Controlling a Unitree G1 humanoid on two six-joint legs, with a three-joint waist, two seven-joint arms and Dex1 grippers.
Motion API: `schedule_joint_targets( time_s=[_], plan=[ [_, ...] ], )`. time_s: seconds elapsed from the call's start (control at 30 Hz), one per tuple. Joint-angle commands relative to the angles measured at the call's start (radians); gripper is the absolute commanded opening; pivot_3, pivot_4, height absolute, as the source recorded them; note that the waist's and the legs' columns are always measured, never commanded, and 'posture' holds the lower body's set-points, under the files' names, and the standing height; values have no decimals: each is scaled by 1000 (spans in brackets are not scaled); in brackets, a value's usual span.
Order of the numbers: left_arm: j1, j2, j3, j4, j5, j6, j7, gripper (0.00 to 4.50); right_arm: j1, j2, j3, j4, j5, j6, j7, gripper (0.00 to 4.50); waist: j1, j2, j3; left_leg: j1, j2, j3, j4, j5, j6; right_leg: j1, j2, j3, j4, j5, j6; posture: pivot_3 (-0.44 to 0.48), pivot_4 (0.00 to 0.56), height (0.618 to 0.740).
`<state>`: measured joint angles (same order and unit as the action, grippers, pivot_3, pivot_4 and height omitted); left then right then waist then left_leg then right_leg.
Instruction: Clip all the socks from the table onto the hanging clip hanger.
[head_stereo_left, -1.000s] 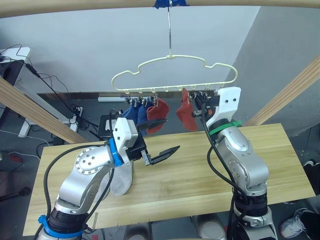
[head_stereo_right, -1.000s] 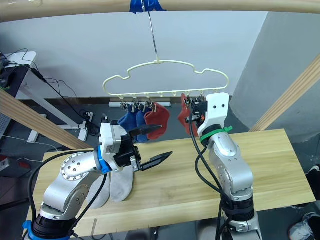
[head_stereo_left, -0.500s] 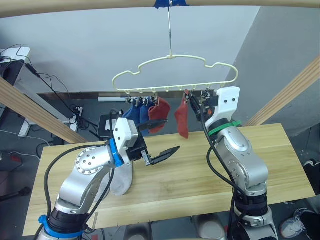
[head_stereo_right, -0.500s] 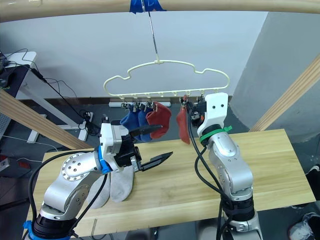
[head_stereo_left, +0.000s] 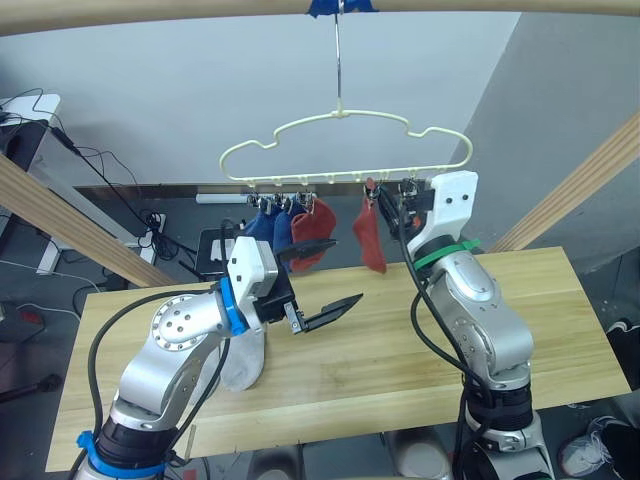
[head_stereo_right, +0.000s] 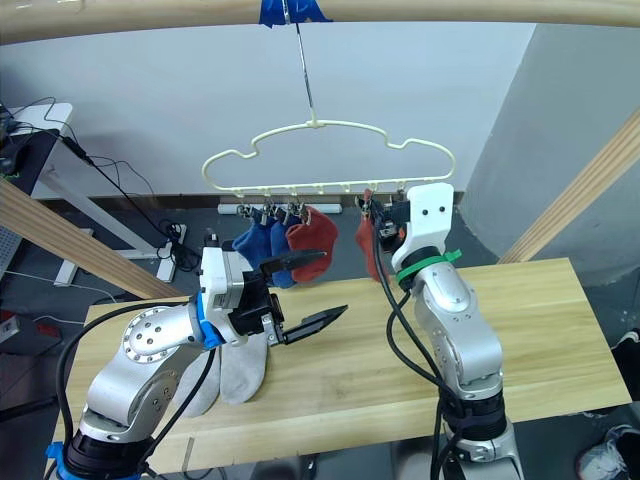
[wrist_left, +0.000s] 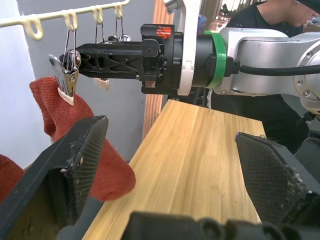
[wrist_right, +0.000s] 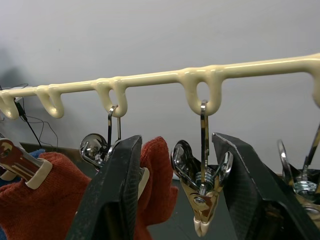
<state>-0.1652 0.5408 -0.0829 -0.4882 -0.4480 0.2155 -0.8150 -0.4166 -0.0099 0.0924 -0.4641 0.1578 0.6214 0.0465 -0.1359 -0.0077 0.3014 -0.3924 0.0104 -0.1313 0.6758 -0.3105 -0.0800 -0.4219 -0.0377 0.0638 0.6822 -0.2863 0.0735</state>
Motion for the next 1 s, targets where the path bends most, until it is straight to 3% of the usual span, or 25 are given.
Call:
schedule_joint_targets(
  time_s=[0.03, 0.17, 0.4, 0.73, 0.87, 1.0],
  plan=[
    [6, -9, -4, -50, -5, 0, 10, 4500, -19, 6, 3, -21, -2, -27, 3, 2302, 0, 0, 0, 0, 0, 0, 0, 0, 0, 0, 0, 0, 0, 0, 0, -121, 312, 740],
    [8, -10, -5, -53, -5, 3, 13, 4500, -20, 9, 2, -19, 4, -32, 8, 2140, 0, 0, 0, 0, 0, 0, 0, 0, 0, 0, 0, 0, 0, 0, 0, -121, 312, 740],
    [13, -8, -6, -57, -7, 4, 16, 4500, -19, 13, 2, -21, 3, -34, 12, 226, 0, 0, 0, 0, 0, 0, 0, 0, 0, 0, 0, 0, 0, 0, 0, -124, 317, 740],
    [21, -11, -17, -50, 1, 3, 17, 4500, -8, -7, -23, -29, 32, -4, 45, 170, 0, 0, 0, 0, 0, 0, 0, 0, 0, 0, 0, 0, 0, 0, 0, -133, 321, 740],
    [49, 9, -34, -22, 36, -4, 3, 4500, -24, -83, -88, -18, 97, 42, 123, 170, 1, 0, 0, 0, 0, 0, 0, 0, 0, 0, 0, 0, -1, 0, 0, -137, 321, 740],
    [93, 42, -38, 38, 97, 47, 34, 4500, -58, -235, -172, 2, 201, 122, 264, 170, 1, 1, 1, 0, 0, 0, 0, 0, 0, 0, 0, 0, 0, 0, 0, -146, 324, 740]
  ],
)
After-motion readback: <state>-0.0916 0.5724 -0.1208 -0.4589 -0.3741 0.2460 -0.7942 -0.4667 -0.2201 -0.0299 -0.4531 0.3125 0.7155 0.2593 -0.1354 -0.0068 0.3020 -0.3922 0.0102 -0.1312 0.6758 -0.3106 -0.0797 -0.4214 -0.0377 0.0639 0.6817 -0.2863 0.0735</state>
